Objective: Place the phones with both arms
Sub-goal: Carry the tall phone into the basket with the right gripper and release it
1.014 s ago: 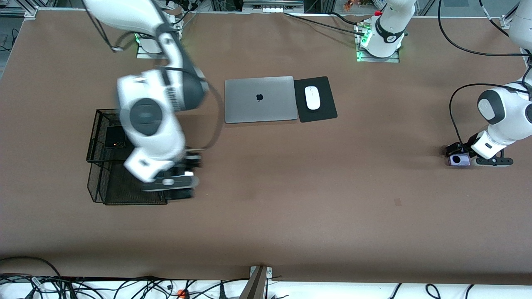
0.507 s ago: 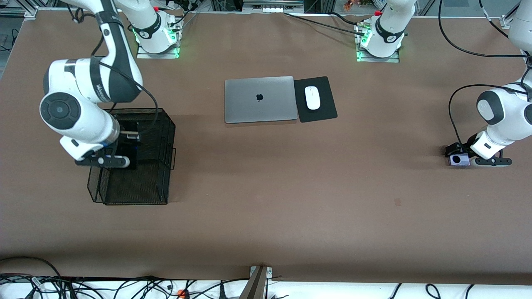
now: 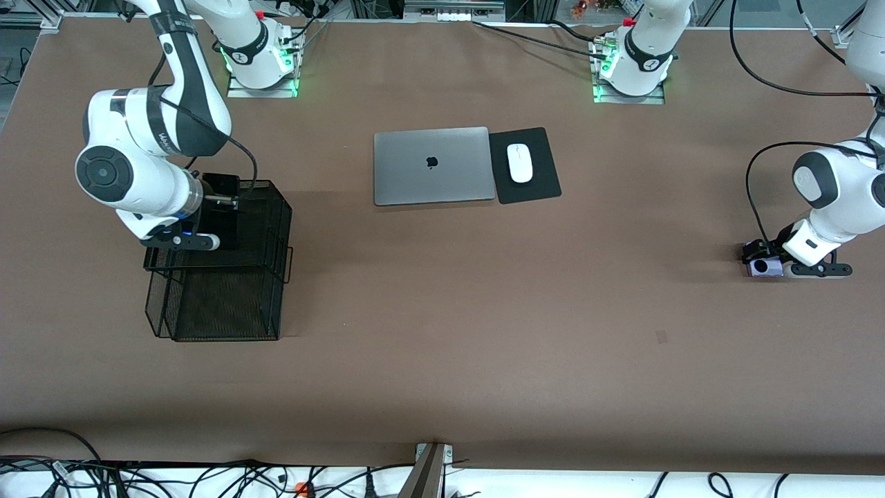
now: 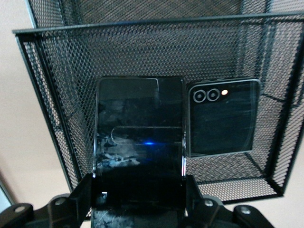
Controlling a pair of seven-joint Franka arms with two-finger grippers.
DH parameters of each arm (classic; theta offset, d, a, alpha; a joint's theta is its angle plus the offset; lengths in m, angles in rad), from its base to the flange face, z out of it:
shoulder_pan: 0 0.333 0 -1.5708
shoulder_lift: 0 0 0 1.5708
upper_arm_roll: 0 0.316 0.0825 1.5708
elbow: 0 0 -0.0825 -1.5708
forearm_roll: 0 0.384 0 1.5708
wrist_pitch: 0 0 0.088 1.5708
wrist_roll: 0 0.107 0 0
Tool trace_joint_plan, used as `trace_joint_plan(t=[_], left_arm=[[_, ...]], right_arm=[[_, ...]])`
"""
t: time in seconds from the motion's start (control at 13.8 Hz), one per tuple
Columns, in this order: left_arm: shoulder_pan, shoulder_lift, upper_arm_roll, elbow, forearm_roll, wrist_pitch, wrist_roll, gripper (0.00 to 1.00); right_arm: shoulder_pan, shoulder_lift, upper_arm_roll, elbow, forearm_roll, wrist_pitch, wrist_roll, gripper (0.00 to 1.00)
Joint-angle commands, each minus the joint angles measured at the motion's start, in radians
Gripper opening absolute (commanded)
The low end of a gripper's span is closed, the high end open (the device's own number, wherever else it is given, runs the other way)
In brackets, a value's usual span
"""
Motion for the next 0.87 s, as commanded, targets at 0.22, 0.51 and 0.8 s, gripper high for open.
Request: trace_joint_plan(t=[0.22, 0.51, 0.8], left_arm=[[-0.003, 0.016, -0.013, 0.015, 0.003, 0.001, -0.052, 0.11], [-0.029, -0.03, -0.05, 0.044, 0.001, -0.088, -0.129, 0.07], [-0.046, -0.064, -0.148, 0.148, 0.001, -0.326, -0.273, 0.07]], right_arm=[[0.012, 0.002, -0.007, -0.024, 0.073, 0.071, 0.003, 0.03], [0.012, 0.029, -0.004, -0.025, 0.076, 0.103, 0.003, 0.04], [0.013, 0.064, -0.004, -0.022, 0.131, 0.139, 0.002, 0.15]])
